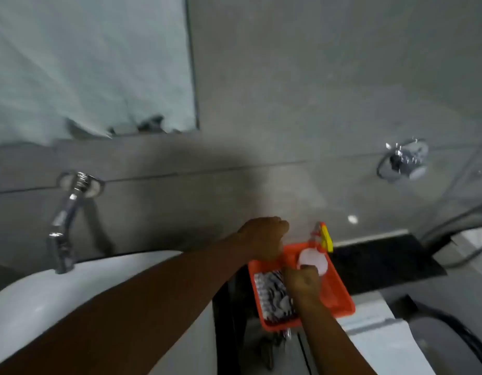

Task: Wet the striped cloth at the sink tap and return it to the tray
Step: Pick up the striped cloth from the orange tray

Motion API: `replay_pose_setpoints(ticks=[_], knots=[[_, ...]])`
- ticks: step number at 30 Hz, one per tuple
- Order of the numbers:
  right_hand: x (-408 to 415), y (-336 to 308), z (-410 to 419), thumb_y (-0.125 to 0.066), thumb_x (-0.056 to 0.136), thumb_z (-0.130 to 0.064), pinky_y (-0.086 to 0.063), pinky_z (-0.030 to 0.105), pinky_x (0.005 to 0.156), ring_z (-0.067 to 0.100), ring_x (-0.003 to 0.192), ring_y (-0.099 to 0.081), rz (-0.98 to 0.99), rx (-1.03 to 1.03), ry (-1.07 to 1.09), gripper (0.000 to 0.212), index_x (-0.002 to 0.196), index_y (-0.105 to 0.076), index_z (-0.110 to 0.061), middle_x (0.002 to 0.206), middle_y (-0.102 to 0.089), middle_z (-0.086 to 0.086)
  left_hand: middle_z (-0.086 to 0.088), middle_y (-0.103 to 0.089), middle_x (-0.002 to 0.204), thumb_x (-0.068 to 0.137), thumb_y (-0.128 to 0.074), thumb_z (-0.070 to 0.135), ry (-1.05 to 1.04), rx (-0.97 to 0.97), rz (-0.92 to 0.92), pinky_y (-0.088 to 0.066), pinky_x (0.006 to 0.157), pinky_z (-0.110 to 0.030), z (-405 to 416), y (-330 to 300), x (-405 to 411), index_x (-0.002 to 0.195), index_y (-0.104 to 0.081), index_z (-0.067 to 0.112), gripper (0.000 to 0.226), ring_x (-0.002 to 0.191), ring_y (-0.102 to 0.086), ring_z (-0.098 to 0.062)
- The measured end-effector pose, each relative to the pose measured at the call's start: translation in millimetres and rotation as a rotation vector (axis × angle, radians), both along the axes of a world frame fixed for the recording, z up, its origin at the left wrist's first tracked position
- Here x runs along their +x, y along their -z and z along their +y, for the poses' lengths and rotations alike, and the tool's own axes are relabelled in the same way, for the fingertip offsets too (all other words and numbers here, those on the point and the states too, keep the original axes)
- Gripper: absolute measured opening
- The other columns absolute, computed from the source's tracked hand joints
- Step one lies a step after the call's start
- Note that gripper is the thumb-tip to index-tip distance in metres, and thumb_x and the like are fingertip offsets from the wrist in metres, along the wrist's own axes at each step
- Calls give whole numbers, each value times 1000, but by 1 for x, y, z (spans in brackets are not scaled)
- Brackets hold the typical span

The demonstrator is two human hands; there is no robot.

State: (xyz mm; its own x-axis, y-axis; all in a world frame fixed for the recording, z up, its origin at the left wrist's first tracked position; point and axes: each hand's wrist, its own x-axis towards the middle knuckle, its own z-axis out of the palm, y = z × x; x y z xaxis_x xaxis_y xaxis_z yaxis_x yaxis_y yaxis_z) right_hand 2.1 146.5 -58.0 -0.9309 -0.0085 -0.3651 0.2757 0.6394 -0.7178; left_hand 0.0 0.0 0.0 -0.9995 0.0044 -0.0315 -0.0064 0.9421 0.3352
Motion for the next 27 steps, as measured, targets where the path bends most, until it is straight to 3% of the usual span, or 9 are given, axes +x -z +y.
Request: replay_pose_setpoints(ticks=[4,6,8,11,14,18,22,27], knots=[[-7,79,17,-73,85,-13,-50,42,91,45,111,-64,-143,93,-58,37,110,-67,14,115,-69,32,-22,-65,114,85,-58,19,4,4,-290,-51,86,-43,25,101,-33,104,-62,4,25,104,-62,-40],[-14,105,20,-71,84,-14,-50,40,94,43,115,-62,-176,142,-115,43,117,-62,11,121,-66,31,-21,-64,119,90,-53,19,-28,-28,-402,-47,91,-40,30,145,-42,111,-61,3,27,108,-60,-37],[-23,122,22,-70,82,-23,-49,41,100,40,120,-58,-188,220,-166,53,127,-54,1,127,-61,24,-20,-60,128,90,-56,19,-34,-51,-472,-45,96,-40,31,176,-50,121,-57,4,35,115,-58,-36],[-34,140,23,-73,79,-40,-48,45,103,37,122,-56,-193,344,-208,66,132,-47,-9,131,-57,16,-20,-61,127,86,-62,19,-70,-25,-566,-47,91,-41,28,205,-60,119,-59,4,36,113,-59,-37],[-43,149,23,-75,78,-43,-52,43,99,33,116,-62,-205,349,-264,65,130,-49,-13,126,-62,12,-18,-65,117,81,-66,19,-129,-10,-588,-53,88,-43,27,217,-63,112,-62,8,33,103,-63,-36],[-57,163,26,-75,82,-26,-53,43,97,28,107,-63,-328,201,-319,53,129,-54,-14,117,-65,10,-18,-66,115,77,-65,24,-115,42,-611,-55,90,-48,19,222,-71,107,-63,10,34,101,-64,-37],[-65,158,27,-77,81,-21,-55,40,93,24,98,-64,-418,94,-257,39,116,-64,-9,109,-68,10,-5,-68,79,71,-64,29,-113,240,-587,-49,63,-28,11,201,-75,65,-59,21,12,79,-66,-27],[-63,113,22,-78,77,-23,-57,38,89,28,98,-69,-258,-138,-133,37,110,-71,-9,105,-74,10,4,-64,67,73,-72,20,-243,541,-480,-45,52,-21,-10,133,-65,68,-63,24,11,62,-61,-9]])
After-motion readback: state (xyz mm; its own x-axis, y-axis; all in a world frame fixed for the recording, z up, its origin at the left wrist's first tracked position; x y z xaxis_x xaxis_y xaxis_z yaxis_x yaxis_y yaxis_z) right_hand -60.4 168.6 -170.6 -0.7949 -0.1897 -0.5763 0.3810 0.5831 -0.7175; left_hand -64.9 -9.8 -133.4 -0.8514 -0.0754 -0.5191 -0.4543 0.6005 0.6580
